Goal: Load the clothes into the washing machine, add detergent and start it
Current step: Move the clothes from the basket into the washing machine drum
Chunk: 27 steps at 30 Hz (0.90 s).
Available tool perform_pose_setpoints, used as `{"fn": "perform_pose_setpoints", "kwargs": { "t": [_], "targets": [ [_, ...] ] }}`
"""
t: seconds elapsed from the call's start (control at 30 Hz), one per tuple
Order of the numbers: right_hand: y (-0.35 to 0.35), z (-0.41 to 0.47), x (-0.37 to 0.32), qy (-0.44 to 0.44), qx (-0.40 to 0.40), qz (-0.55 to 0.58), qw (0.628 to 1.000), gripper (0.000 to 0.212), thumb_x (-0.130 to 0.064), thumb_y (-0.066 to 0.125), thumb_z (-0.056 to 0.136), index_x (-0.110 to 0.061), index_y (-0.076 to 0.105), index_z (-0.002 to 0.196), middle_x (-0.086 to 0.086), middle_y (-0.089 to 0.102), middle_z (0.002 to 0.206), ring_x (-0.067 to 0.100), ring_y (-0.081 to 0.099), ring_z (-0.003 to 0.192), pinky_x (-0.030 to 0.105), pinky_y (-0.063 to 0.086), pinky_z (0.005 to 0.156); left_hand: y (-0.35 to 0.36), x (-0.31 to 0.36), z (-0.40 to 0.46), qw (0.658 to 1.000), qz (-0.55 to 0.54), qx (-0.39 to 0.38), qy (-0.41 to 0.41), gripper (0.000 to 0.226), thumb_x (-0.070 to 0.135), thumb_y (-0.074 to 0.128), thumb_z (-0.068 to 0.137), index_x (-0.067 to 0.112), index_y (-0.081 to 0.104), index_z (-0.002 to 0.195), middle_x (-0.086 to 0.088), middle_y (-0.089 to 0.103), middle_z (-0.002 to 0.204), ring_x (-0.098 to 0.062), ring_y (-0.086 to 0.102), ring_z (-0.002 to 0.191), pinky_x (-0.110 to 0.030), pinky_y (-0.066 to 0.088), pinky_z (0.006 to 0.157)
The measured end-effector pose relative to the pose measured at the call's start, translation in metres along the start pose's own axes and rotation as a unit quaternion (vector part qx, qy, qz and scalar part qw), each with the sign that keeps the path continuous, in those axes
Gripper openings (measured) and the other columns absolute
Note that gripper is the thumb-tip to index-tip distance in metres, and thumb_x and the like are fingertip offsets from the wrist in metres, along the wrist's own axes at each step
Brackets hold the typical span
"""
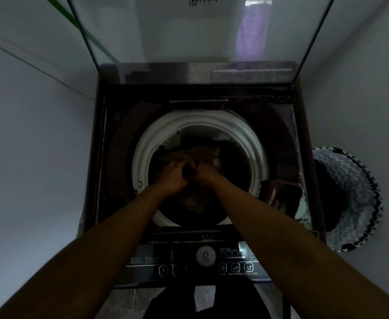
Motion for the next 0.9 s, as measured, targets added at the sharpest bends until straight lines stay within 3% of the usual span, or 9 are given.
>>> {"fn": "perform_pose_setpoints", "kwargs": {
  "t": [0.1, 0.2, 0.27, 0.37, 0.43, 0.53, 0.7, 0.8, 0.9],
  "targets": [
    [-0.008, 0.002, 0.002, -0.006, 0.052, -0.030, 0.998, 0.086, -0.067, 0.047, 0.085, -0.014, 0.031, 0.150, 0.018, 0.033, 0.153, 0.035, 0.034, 0.139, 0.045, 0.027, 0.117, -0.007, 0.007, -0.006, 0.998, -0.032, 0.033, 0.048, 0.061, 0.039, 0.054, 0.078, 0.008, 0.057, 0.131, -0.017, 0.051, 0.140, -0.031, 0.048, 0.129, -0.030, 0.033, 0.111],
    [-0.023, -0.003, 0.005, -0.039, 0.113, 0.012, 0.993, 0.083, -0.083, 0.049, 0.066, -0.031, 0.056, 0.130, 0.007, 0.061, 0.130, 0.026, 0.058, 0.117, 0.042, 0.047, 0.101, -0.013, 0.018, -0.009, 0.990, -0.073, 0.078, 0.093, 0.033, 0.013, 0.060, 0.089, 0.007, 0.064, 0.122, -0.013, 0.061, 0.129, -0.022, 0.056, 0.118, -0.024, 0.037, 0.105],
    [-0.039, -0.021, 0.004, -0.062, 0.148, 0.058, 0.985, 0.054, -0.069, 0.060, 0.069, -0.027, 0.069, 0.102, 0.001, 0.070, 0.103, 0.018, 0.066, 0.093, 0.035, 0.056, 0.082, -0.017, 0.029, -0.013, 0.987, -0.090, 0.085, 0.098, 0.032, 0.008, 0.060, 0.090, 0.010, 0.065, 0.122, -0.009, 0.063, 0.125, -0.018, 0.058, 0.114, -0.019, 0.038, 0.098],
    [-0.066, -0.059, 0.003, -0.073, 0.225, 0.096, 0.967, 0.027, -0.034, 0.062, 0.081, -0.021, 0.048, 0.061, -0.003, 0.056, 0.067, 0.009, 0.053, 0.060, 0.025, 0.041, 0.053, -0.021, 0.055, -0.020, 0.984, -0.127, 0.080, 0.099, 0.030, 0.015, 0.058, 0.092, 0.018, 0.065, 0.121, 0.000, 0.066, 0.120, -0.013, 0.061, 0.108, -0.025, 0.044, 0.096],
    [-0.079, -0.080, 0.008, -0.068, 0.279, 0.090, 0.954, 0.024, -0.021, 0.057, 0.083, -0.012, 0.050, 0.062, 0.001, 0.056, 0.064, 0.013, 0.052, 0.057, 0.029, 0.037, 0.049, -0.020, 0.075, -0.021, 0.980, -0.137, 0.088, 0.114, 0.031, 0.013, 0.058, 0.091, 0.020, 0.065, 0.120, 0.003, 0.067, 0.117, -0.011, 0.061, 0.107, -0.026, 0.047, 0.096],
    [-0.095, -0.107, 0.022, -0.058, 0.351, 0.072, 0.932, 0.017, -0.013, 0.054, 0.081, 0.000, 0.063, 0.075, 0.012, 0.065, 0.072, 0.024, 0.061, 0.067, 0.039, 0.052, 0.060, -0.016, 0.111, -0.024, 0.978, -0.116, 0.096, 0.142, 0.032, 0.012, 0.058, 0.089, 0.024, 0.064, 0.119, 0.006, 0.067, 0.113, -0.009, 0.061, 0.102, -0.024, 0.048, 0.091],
    [-0.122, -0.147, 0.060, -0.067, 0.439, 0.130, 0.886, 0.016, -0.014, 0.057, 0.080, -0.004, 0.069, 0.084, 0.013, 0.069, 0.084, 0.027, 0.064, 0.078, 0.039, 0.053, 0.071, 0.005, 0.171, -0.024, 0.970, -0.071, 0.097, 0.211, 0.024, 0.015, 0.059, 0.089, 0.024, 0.065, 0.111, 0.005, 0.065, 0.108, -0.009, 0.060, 0.095, -0.025, 0.049, 0.084],
    [-0.137, -0.168, 0.090, -0.052, 0.485, 0.142, 0.861, 0.019, -0.016, 0.060, 0.081, -0.006, 0.072, 0.091, 0.011, 0.070, 0.093, 0.024, 0.064, 0.087, 0.037, 0.052, 0.079, 0.020, 0.205, -0.029, 0.955, -0.055, 0.108, 0.272, 0.029, 0.011, 0.057, 0.091, 0.018, 0.063, 0.118, 0.002, 0.063, 0.113, -0.006, 0.056, 0.097, -0.014, 0.043, 0.081],
    [-0.147, -0.184, 0.128, -0.024, 0.508, 0.163, 0.845, 0.018, -0.015, 0.059, 0.082, -0.008, 0.072, 0.092, 0.008, 0.070, 0.094, 0.020, 0.064, 0.085, 0.032, 0.051, 0.079, 0.038, 0.234, -0.031, 0.945, -0.053, 0.105, 0.306, 0.034, 0.006, 0.056, 0.088, 0.018, 0.062, 0.120, 0.001, 0.063, 0.112, -0.009, 0.057, 0.099, -0.022, 0.047, 0.084]
  ]
}}
Point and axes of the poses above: each hand's wrist, its own z-axis towards the middle knuckle, its own y-axis out of the palm, x = y × z, the point moved 1 cm from there along z, towards the middle knuckle
